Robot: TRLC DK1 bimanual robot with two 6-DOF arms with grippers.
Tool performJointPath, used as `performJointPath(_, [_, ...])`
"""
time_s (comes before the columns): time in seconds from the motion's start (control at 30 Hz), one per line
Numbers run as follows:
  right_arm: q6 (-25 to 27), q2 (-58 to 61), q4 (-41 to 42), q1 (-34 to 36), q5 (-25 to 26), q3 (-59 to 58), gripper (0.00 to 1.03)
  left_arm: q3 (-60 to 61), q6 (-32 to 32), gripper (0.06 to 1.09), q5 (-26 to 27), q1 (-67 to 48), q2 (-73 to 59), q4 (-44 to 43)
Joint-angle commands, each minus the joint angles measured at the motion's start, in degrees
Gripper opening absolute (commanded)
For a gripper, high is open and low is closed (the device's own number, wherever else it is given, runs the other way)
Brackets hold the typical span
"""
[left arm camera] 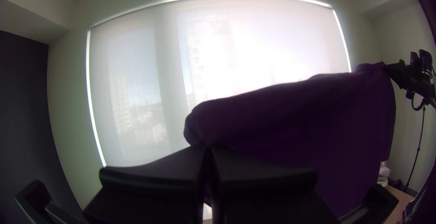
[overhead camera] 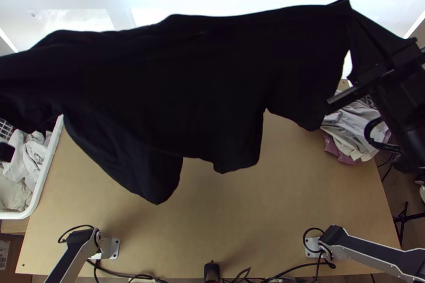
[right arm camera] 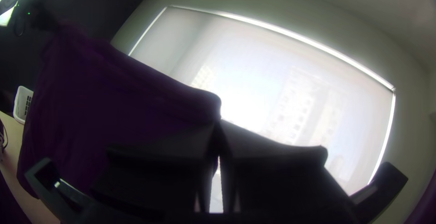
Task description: Fold the t-shirt
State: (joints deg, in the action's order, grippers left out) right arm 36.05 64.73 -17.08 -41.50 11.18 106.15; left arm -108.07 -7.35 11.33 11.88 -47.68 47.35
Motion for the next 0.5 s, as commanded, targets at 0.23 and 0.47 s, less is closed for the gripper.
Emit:
performJointPath(0.23, [-2.48, -5.75, -5.16, -1.83, 2.71, -7.97, 0.02, 11.74, 0.24, 0.09, 1.67, -0.1, 3.47, 0.99])
performJointPath(0.47, [-7.22, -7.69, -2.78, -0.87, 2.44, -24.06, 0.02, 22.47, 4.19, 0.09, 2.03, -1.95, -2.94, -9.56])
